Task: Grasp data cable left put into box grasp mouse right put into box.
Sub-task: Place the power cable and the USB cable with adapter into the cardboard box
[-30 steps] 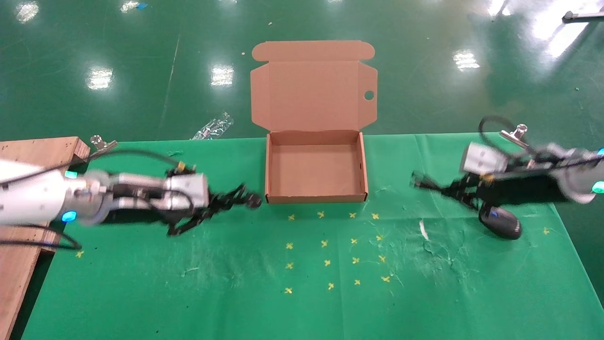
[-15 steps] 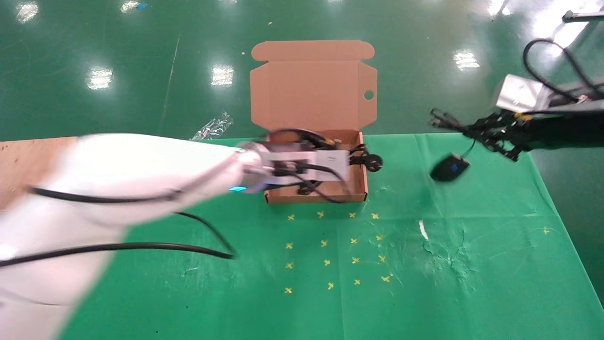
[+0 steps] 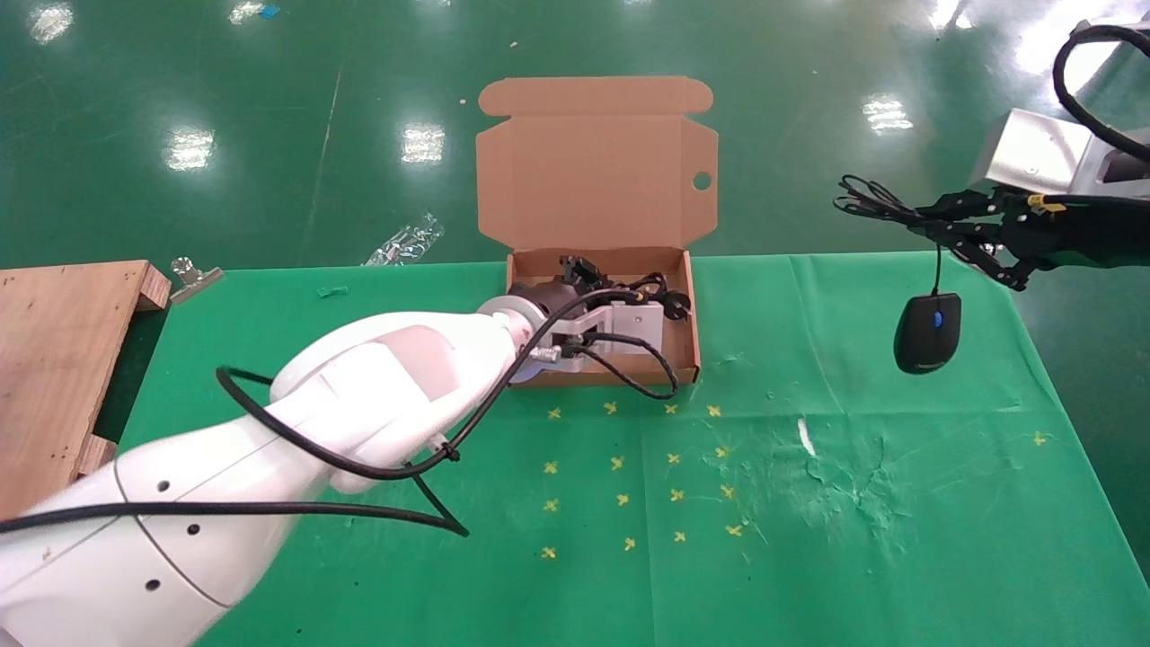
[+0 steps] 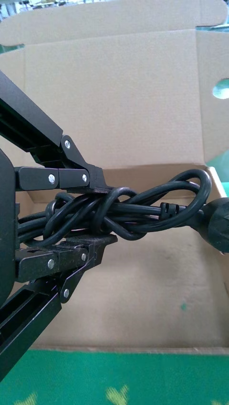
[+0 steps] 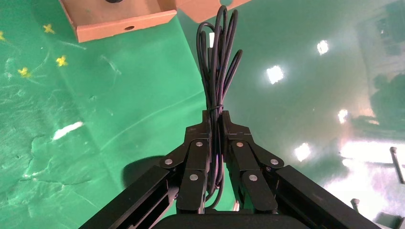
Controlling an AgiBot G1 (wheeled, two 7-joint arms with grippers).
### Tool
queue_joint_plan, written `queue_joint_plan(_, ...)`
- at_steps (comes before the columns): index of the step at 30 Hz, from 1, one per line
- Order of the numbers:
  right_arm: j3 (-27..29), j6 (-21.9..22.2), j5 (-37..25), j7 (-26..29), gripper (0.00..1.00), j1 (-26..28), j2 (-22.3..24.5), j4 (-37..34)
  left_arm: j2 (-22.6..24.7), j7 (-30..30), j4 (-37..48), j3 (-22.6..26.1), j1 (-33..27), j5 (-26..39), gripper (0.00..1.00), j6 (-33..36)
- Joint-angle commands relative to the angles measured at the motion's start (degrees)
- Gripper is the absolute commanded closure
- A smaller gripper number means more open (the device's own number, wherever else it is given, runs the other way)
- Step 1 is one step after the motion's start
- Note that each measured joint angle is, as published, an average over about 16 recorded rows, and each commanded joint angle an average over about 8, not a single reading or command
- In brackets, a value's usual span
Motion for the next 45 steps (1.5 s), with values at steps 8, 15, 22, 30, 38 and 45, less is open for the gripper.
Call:
queue_joint_plan(8, 0.5, 1.1, 0.7, 0.8, 1.00, -0.7, -0.1, 2.2, -0.1, -9.6, 0.5, 8.4, -3.3, 1.0, 0.00, -1.1)
queue_joint_plan(15, -0.2, 1.5, 0.2, -1.6, 1.00, 0.6, -2.8, 1.3, -0.9, -15.8, 2.5, 9.9, -5.9, -1.1, 0.00, -0.2)
queue_joint_plan(22, -1.7, 1.8, -0.1, -5.6, 1.00, 2.4, -7.9, -2.1, -4.9, -21.6, 6.4, 6.6, -10.1, -4.0, 0.00, 2.0)
queue_joint_plan(30, -3.8, 3.8, -0.4, -11.2, 1.00, 3.9, -16.4, -6.6, -11.8, -24.7, 11.3, 4.0, -13.0, -1.1, 0.00, 1.5)
queue_joint_plan(38, -6.0, 6.2, -0.4, -17.4, 1.00, 6.3, -27.3, -13.7, -12.3, -27.6, 12.6, 3.9, -12.4, 4.4, 0.00, 0.4)
queue_joint_plan(45, -6.7, 5.3, 2.3, -20.6, 1.00, 6.4, -32.9, -19.9, -12.3, -28.5, 11.9, 3.9, -12.1, 5.4, 0.00, 0.8)
